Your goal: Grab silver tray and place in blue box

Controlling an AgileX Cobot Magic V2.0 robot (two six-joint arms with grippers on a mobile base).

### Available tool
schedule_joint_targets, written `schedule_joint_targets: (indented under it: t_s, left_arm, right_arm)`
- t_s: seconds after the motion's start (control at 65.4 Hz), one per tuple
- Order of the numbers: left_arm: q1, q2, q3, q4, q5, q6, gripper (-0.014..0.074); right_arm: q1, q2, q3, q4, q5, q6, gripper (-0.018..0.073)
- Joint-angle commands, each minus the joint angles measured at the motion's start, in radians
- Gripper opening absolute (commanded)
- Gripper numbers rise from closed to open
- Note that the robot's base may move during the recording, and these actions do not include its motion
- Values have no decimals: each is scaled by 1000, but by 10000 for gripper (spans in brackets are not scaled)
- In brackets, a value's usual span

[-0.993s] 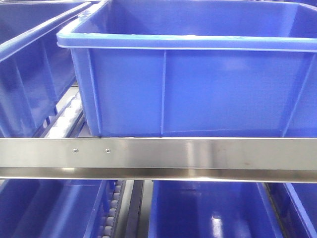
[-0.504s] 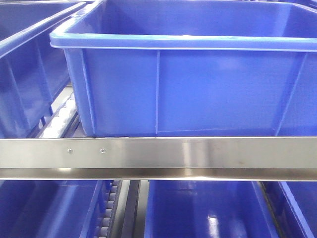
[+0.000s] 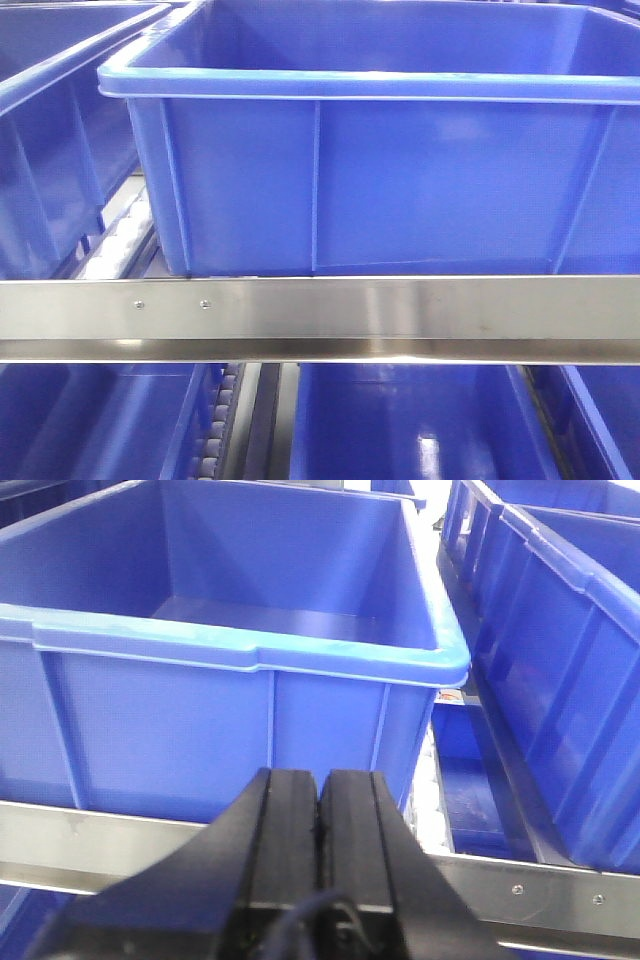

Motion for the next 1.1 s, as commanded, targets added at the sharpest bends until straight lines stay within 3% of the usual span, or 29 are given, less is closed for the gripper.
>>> schedule_joint_targets:
  t_s: [0.0, 0.199, 0.352, 0.688, 1.085]
  left_arm:
    - [3, 1, -2, -7, -92, 3, -105]
    - [3, 1, -2, -7, -92, 3, -105]
    - [3, 1, -2, -7, -92, 3, -105]
    - [3, 1, -2, -7, -92, 3, -105]
    - [3, 1, -2, -7, -92, 3, -105]
  right_arm:
    - [-67, 16, -19, 14, -89, -37, 49]
    - [-281, -2, 90, 290, -187, -293, 49]
    - [-387, -53, 238, 382, -352, -317, 49]
    - [-401, -100, 529, 391, -663, -315, 49]
    - [-401, -100, 524, 391, -633, -314, 49]
